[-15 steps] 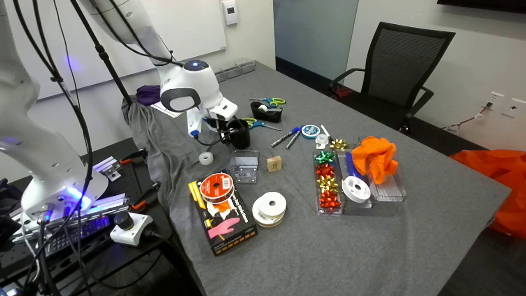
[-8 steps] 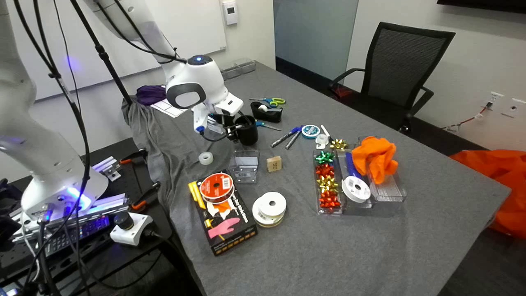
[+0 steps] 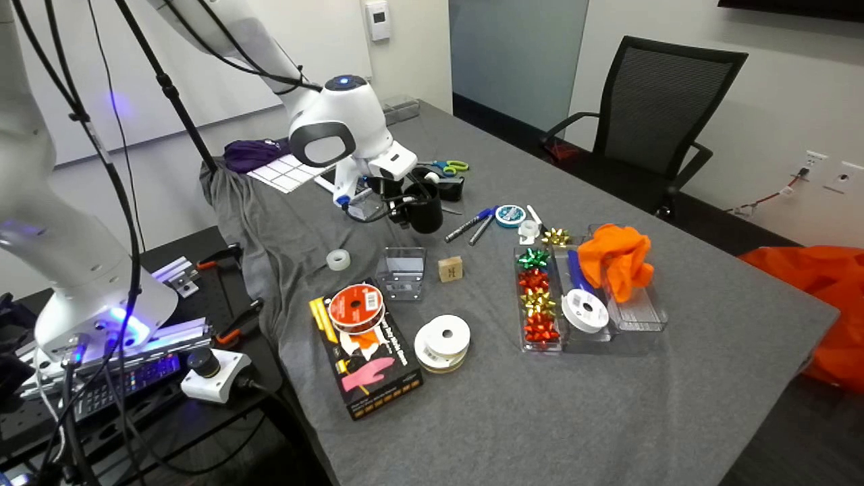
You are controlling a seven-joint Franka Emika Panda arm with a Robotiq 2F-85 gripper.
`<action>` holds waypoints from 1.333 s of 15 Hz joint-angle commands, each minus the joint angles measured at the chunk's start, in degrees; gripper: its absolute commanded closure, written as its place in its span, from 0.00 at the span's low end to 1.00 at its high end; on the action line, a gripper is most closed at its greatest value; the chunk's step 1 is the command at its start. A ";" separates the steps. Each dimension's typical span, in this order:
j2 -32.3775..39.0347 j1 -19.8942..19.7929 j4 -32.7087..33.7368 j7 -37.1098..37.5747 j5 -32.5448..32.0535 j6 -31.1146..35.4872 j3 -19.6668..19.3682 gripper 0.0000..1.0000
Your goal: Put the marker inside the black cup
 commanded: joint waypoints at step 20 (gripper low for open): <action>9.15 -3.06 31.31 13.34 3.50 -37.41 -5.51 0.82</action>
